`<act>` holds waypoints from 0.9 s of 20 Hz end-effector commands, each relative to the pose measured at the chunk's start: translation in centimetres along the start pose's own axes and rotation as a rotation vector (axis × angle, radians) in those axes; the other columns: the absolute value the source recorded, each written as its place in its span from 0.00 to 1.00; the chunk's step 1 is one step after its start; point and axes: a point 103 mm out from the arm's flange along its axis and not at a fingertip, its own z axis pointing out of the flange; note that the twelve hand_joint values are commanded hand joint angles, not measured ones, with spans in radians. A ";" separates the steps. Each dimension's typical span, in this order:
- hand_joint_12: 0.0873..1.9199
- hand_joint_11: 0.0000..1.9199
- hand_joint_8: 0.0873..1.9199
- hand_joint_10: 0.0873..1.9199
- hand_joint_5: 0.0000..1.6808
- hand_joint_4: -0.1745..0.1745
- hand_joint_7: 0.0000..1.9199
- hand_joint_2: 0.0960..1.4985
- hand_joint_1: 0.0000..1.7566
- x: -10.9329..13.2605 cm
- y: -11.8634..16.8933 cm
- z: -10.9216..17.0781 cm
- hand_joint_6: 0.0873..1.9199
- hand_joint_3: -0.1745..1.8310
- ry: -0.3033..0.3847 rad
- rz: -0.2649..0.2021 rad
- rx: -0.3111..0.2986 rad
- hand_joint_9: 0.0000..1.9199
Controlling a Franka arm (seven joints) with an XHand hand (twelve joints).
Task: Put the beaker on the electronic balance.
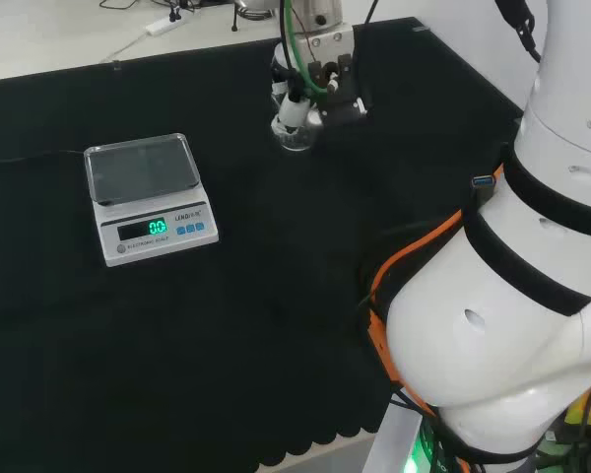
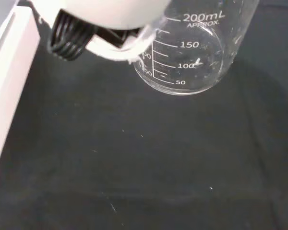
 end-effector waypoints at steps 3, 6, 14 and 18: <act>0.65 0.34 0.33 0.29 0.38 0.40 0.41 0.33 0.64 2.8 0.7 -1.4 0.52 0.43 -0.016 -0.049 -0.013 0.51; 0.65 0.34 0.33 0.29 0.39 0.40 0.41 0.33 0.65 4.7 1.3 -2.0 0.52 0.43 -0.015 -0.070 -0.023 0.51; 0.65 0.35 0.33 0.29 0.39 0.39 0.42 0.33 0.65 9.9 2.1 -3.8 0.52 0.43 -0.031 -0.114 -0.039 0.52; 0.65 0.35 0.33 0.29 0.39 0.39 0.42 0.33 0.65 12.0 2.7 -3.9 0.52 0.44 -0.039 -0.130 -0.035 0.52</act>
